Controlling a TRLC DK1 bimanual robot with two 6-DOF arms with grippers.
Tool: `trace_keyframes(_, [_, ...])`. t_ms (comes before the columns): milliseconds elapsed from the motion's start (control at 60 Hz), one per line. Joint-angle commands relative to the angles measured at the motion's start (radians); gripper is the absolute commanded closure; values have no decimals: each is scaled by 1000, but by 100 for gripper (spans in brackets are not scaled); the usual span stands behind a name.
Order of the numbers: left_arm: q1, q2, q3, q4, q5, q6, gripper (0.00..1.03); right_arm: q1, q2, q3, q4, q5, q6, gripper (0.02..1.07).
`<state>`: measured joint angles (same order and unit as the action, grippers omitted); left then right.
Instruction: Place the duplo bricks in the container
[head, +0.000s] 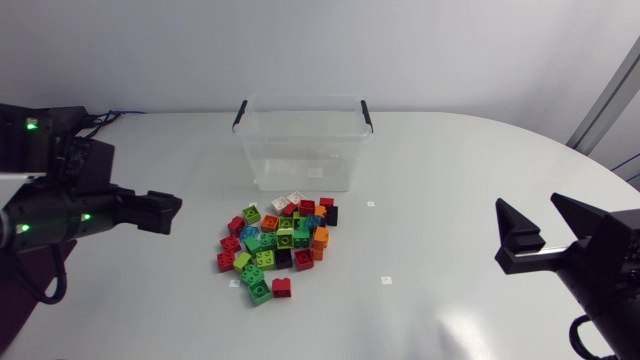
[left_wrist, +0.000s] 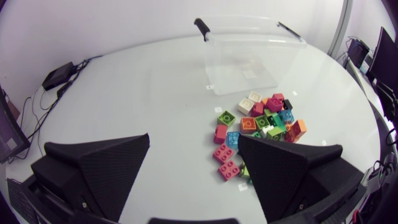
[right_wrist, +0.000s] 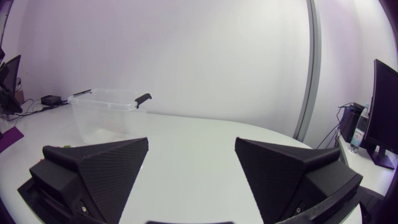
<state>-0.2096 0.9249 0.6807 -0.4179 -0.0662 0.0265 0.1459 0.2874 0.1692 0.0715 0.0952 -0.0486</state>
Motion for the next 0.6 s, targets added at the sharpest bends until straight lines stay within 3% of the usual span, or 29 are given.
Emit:
trace_keyframes(0, [-22, 86, 51, -32, -7, 16, 5, 43, 53, 41, 16, 32, 9, 7])
trace_keyframes(100, [-40, 146, 68, -35, -7, 70, 5, 58, 114, 70, 16, 41, 10, 7])
trace_keyframes(283, [-42, 348, 169, -133, -7, 262, 6, 89, 219, 121, -2, 44, 27, 7])
trace_keyframes(483, [-47, 456, 146, -114, -4, 411, 6, 127, 312, 176, -64, 49, 26, 7])
trace_keyframes(583, [-42, 486, 115, -62, 39, 492, 6, 146, 378, 240, -165, 51, 26, 7])
